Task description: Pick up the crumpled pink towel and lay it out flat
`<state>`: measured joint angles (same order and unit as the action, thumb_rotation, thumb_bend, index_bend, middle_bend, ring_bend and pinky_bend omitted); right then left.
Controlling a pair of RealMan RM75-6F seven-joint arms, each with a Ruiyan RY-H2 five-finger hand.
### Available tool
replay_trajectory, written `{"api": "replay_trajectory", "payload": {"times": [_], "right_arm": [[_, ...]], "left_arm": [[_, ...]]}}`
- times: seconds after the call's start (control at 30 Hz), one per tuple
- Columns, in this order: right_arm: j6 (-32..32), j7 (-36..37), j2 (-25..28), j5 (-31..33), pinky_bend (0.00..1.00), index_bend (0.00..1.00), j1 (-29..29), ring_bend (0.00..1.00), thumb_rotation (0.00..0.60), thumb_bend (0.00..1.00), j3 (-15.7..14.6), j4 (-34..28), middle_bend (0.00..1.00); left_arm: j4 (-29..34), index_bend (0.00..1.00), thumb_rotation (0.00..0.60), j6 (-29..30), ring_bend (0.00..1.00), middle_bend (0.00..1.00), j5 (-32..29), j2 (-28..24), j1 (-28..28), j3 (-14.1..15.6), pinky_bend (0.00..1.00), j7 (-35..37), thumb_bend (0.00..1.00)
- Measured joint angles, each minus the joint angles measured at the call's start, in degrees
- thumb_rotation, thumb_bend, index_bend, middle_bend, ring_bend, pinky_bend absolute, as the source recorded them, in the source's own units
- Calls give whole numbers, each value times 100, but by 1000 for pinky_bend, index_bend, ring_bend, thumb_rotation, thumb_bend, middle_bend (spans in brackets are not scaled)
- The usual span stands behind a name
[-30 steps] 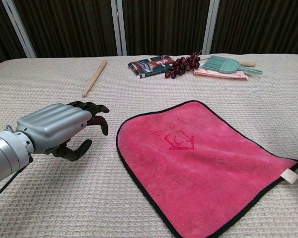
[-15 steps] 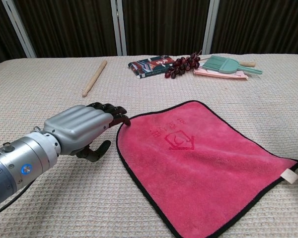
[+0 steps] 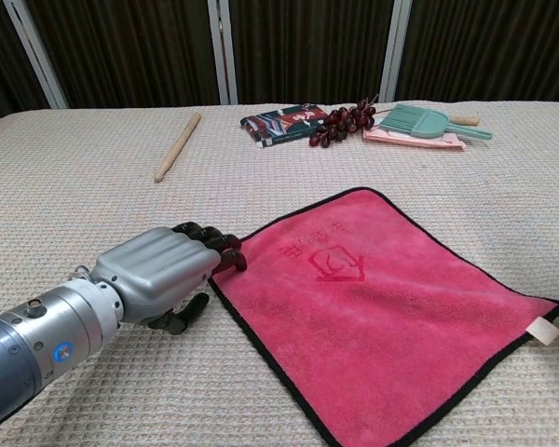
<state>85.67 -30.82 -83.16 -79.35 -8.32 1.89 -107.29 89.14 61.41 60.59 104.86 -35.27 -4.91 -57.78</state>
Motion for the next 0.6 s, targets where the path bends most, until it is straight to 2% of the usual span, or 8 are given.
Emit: {"api": "replay_trajectory", "payload": {"times": [0.4,0.6], "right_arm": [[-16,-17,-16,-49,0,0,27,0,600,566,5,-6,33],[-19,-68,-52,-90,0,0,47,0,600,567,-29,-10,32]], "left_arm": [[207,168,600,137,0,47,-143,-321,51,239,0,21,692],[293,78,600,244,0,1,-57,-440,73,239,0,200,667]]}}
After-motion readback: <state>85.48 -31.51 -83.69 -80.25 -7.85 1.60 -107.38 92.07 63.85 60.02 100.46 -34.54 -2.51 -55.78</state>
